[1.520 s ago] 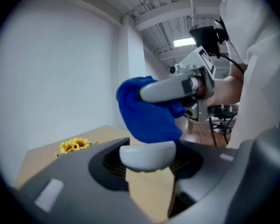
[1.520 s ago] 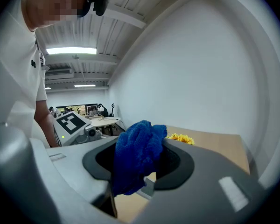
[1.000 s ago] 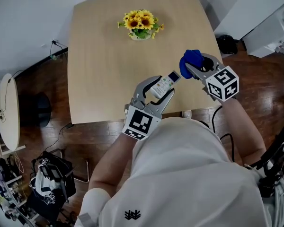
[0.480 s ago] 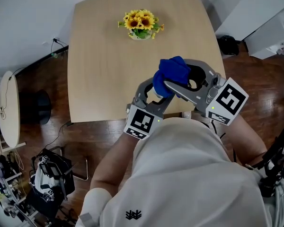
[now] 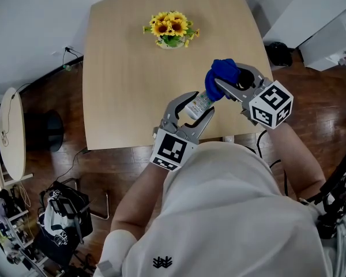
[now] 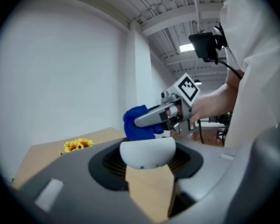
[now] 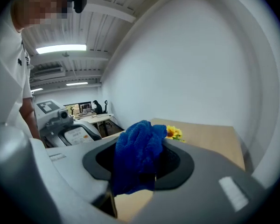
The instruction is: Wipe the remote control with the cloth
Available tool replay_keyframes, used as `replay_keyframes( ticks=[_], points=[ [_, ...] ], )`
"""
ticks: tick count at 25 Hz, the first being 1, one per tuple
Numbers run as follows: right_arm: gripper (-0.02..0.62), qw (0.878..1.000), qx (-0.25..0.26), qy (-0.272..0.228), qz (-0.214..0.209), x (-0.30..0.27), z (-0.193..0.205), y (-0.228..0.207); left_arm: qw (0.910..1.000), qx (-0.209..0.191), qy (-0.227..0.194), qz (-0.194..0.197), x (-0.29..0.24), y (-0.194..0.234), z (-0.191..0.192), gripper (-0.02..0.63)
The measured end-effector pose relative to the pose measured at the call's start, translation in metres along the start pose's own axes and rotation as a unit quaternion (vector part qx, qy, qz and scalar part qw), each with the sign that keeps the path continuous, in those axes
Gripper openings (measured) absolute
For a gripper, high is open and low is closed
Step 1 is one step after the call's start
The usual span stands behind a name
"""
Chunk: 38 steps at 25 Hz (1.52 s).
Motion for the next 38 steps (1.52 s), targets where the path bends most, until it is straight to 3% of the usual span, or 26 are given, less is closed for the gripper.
replay_keyframes(
  ticks=[6,10,12,17,20,22,31,38],
  points=[
    [0.187,0.996,-0.011,0.05,0.071,-0.009,0.048,-0.051,1.0,0.0,-0.001,0.002,0.001,0.002,-0.001,0.233],
    [0.187,0.996,-0.004,0.032,0.08,0.002,0.031,-0.049,1.0,0.003,0.002,0.0,0.002,0.004,0.001,0.233],
    [0.187,0.998,0.01,-0.005,0.056,0.01,0.002,-0.029,1.0,0.006,0.002,0.0,0.002,0.005,0.002,0.233],
    [0.187,0.994,0.015,-0.091,-0.053,0.022,-0.059,0.037,1.0,0.008,0.002,0.002,-0.004,0.005,0.002,0.233],
    [0.187,0.989,0.012,-0.106,-0.099,0.021,-0.069,0.064,1.0,0.005,0.001,0.003,-0.004,0.005,0.0,0.233],
    [0.187,0.99,0.01,-0.096,-0.102,0.017,-0.062,0.066,1.0,0.005,-0.001,0.002,-0.003,0.004,-0.001,0.233],
    [0.187,1.0,-0.009,0.0,0.014,-0.003,0.015,-0.008,1.0,0.005,0.0,0.001,0.003,0.001,-0.001,0.233],
    [0.187,0.989,-0.028,0.098,0.109,0.014,0.098,-0.069,0.9993,0.033,0.002,-0.015,0.011,0.014,0.015,0.233]
  ],
)
Point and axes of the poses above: the fingertips, and each gripper's own axes: x backward along the fingers, y to its left, z out of its underside, the point moved 8 cm from there along x, backward along the fingers, and after that the axes turned 12 degrees about z, right-handed, at the moved point
